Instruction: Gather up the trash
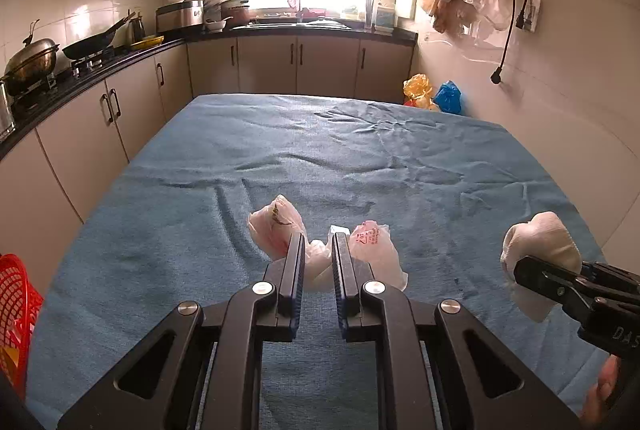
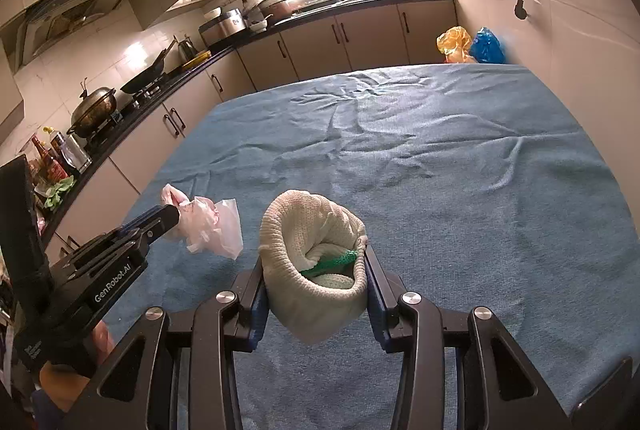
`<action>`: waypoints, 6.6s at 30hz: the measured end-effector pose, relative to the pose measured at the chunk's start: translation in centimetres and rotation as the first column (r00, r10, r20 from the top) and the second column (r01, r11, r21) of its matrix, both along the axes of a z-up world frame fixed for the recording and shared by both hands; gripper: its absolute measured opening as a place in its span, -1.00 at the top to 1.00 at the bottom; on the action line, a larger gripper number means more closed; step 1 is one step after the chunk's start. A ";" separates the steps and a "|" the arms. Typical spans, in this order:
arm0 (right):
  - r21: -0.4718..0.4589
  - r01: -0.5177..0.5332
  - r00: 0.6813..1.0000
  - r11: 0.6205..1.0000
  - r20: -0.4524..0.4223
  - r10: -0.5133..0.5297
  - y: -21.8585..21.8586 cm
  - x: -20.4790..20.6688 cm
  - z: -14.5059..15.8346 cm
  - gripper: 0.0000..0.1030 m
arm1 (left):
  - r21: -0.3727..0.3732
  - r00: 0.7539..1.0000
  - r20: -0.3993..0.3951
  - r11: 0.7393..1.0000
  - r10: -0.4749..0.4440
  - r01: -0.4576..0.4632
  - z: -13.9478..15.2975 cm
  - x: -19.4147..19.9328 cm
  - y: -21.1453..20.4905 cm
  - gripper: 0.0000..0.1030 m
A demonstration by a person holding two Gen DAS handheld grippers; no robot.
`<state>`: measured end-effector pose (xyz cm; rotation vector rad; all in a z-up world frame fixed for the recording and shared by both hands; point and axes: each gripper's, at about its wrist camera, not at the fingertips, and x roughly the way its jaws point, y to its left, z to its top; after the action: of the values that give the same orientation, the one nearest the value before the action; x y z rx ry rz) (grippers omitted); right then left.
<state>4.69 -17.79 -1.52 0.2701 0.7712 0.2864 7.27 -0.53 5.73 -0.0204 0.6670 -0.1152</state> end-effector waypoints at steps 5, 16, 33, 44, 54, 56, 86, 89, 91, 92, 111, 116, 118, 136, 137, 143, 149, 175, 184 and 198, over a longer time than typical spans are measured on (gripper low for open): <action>0.000 -0.006 1.000 1.000 0.004 0.006 0.1 -0.1 -0.1 0.14 | 0.005 1.000 0.003 1.000 0.007 -0.007 0.0 0.0 -0.2 0.75; -0.008 -0.017 1.000 1.000 0.014 0.018 0.2 -0.2 0.0 0.14 | 0.019 1.000 0.013 1.000 0.020 -0.020 -0.1 0.0 -0.2 0.75; -0.014 -0.025 0.999 1.000 0.028 0.025 0.6 -0.5 0.4 0.14 | 0.036 0.999 0.031 0.998 0.043 -0.044 0.1 -0.2 -0.2 0.75; -0.005 -0.037 0.999 0.999 0.032 0.037 1.6 -0.9 1.4 0.14 | 0.000 0.995 0.084 0.998 0.062 -0.062 4.1 -4.8 2.7 0.74; 0.006 -0.176 0.983 0.984 0.057 0.176 8.6 -3.4 4.1 0.14 | -0.028 0.975 0.124 0.982 0.187 -0.185 6.5 -11.4 10.9 0.74; 0.004 -0.219 0.974 0.976 0.054 0.219 10.7 -3.8 4.5 0.14 | -0.038 0.968 0.124 0.975 0.220 -0.217 6.5 -12.4 12.8 0.74; -0.029 -0.607 0.795 0.794 -0.013 0.607 38.4 -5.8 5.3 0.13 | -0.126 0.817 -0.012 0.810 0.576 -0.573 0.0 -19.3 34.7 0.74; -0.032 -0.618 0.786 0.786 -0.028 0.617 40.2 -5.3 4.7 0.11 | -0.124 0.818 -0.026 0.810 0.575 -0.573 -0.6 -18.9 35.0 0.74; -0.033 -0.622 0.783 0.783 -0.041 0.620 41.1 -4.8 4.2 0.10 | -0.120 0.819 -0.032 0.812 0.573 -0.572 -1.0 -18.8 35.2 0.74; -0.032 -0.622 0.783 0.783 -0.047 0.620 41.5 -4.5 4.0 0.10 | -0.117 0.819 -0.034 0.812 0.572 -0.572 -1.2 -18.7 35.2 0.74; -0.015 -0.578 0.816 0.816 -0.002 0.578 40.2 -3.4 3.9 -0.40 | -0.075 0.817 0.028 0.816 0.576 -0.573 -0.2 -18.8 33.7 0.09; -0.063 -0.553 0.830 0.831 0.043 0.556 37.6 -5.5 4.8 -0.56 | -0.039 0.804 0.086 0.809 0.588 -0.587 1.2 -19.8 31.8 -0.47; -0.104 -0.537 0.836 0.837 0.068 0.545 36.4 -6.6 5.1 -0.64 | -0.036 0.798 0.108 0.804 0.593 -0.593 1.7 -20.4 31.1 -0.67; -0.348 -0.255 0.916 0.902 0.212 0.341 21.7 -19.1 5.2 -0.84 | 0.237 0.803 0.271 0.772 0.531 -0.590 3.3 -27.2 19.7 -1.00; -0.356 -0.238 0.920 0.904 0.217 0.328 21.2 -19.6 5.2 -0.84 | 0.249 0.816 0.276 0.782 0.508 -0.571 3.3 -27.6 18.9 -1.00; -0.379 -0.158 0.931 0.912 0.251 0.266 17.6 -22.8 4.7 -0.89 | 0.243 0.827 0.269 0.796 0.493 -0.554 3.2 -28.6 16.4 -1.00; -0.406 -0.057 0.938 0.912 0.292 0.188 16.0 -24.3 3.9 -0.91 | 0.171 0.825 0.247 0.816 0.508 -0.553 3.5 -28.4 16.5 -1.00; -0.447 -0.089 0.945 0.890 0.244 0.217 18.3 -23.9 2.1 -0.93 | 0.186 0.833 0.197 0.814 0.517 -0.550 1.5 -28.3 17.6 -1.00; -0.462 -0.095 0.945 0.882 0.237 0.226 18.7 -24.0 1.8 -0.94 | 0.187 0.836 0.191 0.817 0.515 -0.546 1.1 -28.2 17.6 -1.00; -0.478 -0.097 0.946 0.873 0.228 0.230 19.1 -23.9 1.4 -0.94 | 0.189 0.837 0.191 0.817 0.513 -0.545 0.7 -28.2 17.8 -1.00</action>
<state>-19.25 1.32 -0.13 -0.2886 0.5598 0.2856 -20.97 17.23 6.44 0.0305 0.5173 0.5042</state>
